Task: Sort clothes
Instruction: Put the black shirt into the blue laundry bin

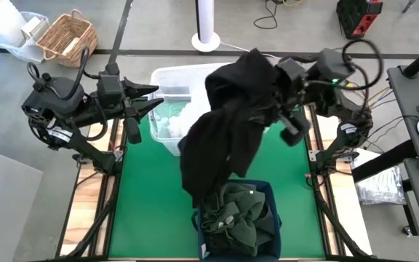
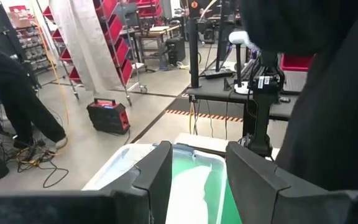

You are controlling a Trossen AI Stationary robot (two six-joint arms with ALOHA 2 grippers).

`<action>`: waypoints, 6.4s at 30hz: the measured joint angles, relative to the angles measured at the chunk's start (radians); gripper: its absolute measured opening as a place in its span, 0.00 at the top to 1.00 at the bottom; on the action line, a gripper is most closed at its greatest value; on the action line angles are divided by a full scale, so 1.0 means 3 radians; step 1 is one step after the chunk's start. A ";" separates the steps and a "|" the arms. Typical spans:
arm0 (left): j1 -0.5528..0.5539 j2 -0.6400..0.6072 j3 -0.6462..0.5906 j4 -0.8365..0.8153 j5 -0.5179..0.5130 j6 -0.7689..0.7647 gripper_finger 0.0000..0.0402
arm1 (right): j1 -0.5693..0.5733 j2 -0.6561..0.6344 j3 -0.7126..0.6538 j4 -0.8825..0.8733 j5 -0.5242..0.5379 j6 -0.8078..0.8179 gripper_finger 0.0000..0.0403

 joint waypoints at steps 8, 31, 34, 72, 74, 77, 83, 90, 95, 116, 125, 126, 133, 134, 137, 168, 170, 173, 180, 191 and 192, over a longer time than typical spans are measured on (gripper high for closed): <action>0.0000 0.0000 0.0000 -0.0001 -0.0003 0.0000 0.68 | 0.0077 -0.0035 -0.0003 0.0731 -0.0558 0.0963 0.97; 0.0000 0.0031 -0.0001 -0.0003 -0.0110 -0.0289 0.68 | 0.0794 0.0028 -0.0002 0.1113 -0.0173 0.1419 0.97; 0.0001 0.0021 -0.0001 -0.0004 -0.0387 -0.0295 0.68 | 0.0830 0.0095 -0.0005 0.1091 -0.0166 0.1381 0.97; 0.0001 -0.0137 -0.0001 -0.0621 -0.1651 -0.0233 0.68 | 0.1163 0.0395 -0.0009 0.0214 0.0683 0.1230 0.97; 0.0001 -0.0148 -0.0001 -0.0668 -0.1655 -0.0234 0.68 | 0.1177 0.0389 -0.0009 0.0001 0.0838 0.1236 0.97; 0.0001 -0.0163 -0.0001 -0.0719 -0.1658 -0.0256 0.68 | 0.1193 0.0374 -0.0009 -0.0309 0.1014 0.1301 0.97; 0.0001 -0.0169 -0.0001 -0.0740 -0.1658 -0.0258 0.68 | 0.1193 0.0367 -0.0005 -0.0586 0.1057 0.1460 0.97; 0.0001 -0.0172 -0.0001 -0.0767 -0.1658 -0.0259 0.68 | 0.1213 0.0267 -0.0005 -0.0952 0.1021 0.1697 0.97; 0.0000 -0.0168 -0.0001 -0.0837 -0.1656 -0.0294 0.68 | 0.1249 0.0114 -0.0004 -0.1292 0.0927 0.1772 0.97; 0.0001 -0.0160 -0.0001 -0.0937 -0.1655 -0.0435 0.68 | 0.1411 0.0083 0.0001 -0.2720 0.1031 0.1782 0.97; 0.0001 -0.0160 -0.0001 -0.0937 -0.1655 -0.0455 0.68 | 0.1357 0.0278 0.0000 -0.2753 0.1029 0.1349 0.97; 0.0001 -0.0160 -0.0001 -0.0936 -0.1655 -0.0460 0.68 | 0.1341 0.0297 -0.0002 -0.2764 0.1029 0.1255 0.97; 0.0001 -0.0159 -0.0001 -0.0937 -0.1655 -0.0472 0.68 | 0.1217 0.0427 -0.0003 -0.2972 0.1036 0.0641 0.97; 0.0000 -0.0157 -0.0001 -0.0937 -0.1655 -0.0472 0.68 | 0.1204 0.0456 -0.0003 -0.3007 0.1049 0.0552 0.97; 0.0001 -0.0149 -0.0001 -0.0937 -0.1654 -0.0472 0.68 | 0.1186 0.0541 -0.0003 -0.3029 0.1080 0.0266 0.97; 0.0000 -0.0120 -0.0004 -0.0973 -0.1650 -0.0460 0.68 | 0.1189 0.1157 -0.0106 -0.2218 0.0108 -0.0389 0.97; 0.0001 -0.0120 -0.0004 -0.0979 -0.1650 -0.0460 0.68 | 0.1190 0.1154 -0.0140 -0.2324 -0.0152 -0.0347 0.97; 0.0000 -0.0120 -0.0004 -0.0996 -0.1651 -0.0460 0.68 | 0.1190 0.1154 -0.0198 -0.2529 -0.0475 -0.0280 0.97; 0.0001 -0.0120 -0.0004 -0.0996 -0.1651 -0.0460 0.68 | 0.1190 0.1154 -0.0372 -0.3046 -0.0666 -0.0192 0.97; 0.0001 -0.0120 -0.0004 -0.1016 -0.1652 -0.0460 0.68 | 0.1152 0.1152 -0.0741 -0.3294 -0.0632 -0.0125 0.97; 0.0001 -0.0120 -0.0004 -0.1016 -0.1651 -0.0460 0.68 | 0.1135 0.1152 -0.0761 -0.3290 -0.0603 -0.0093 0.97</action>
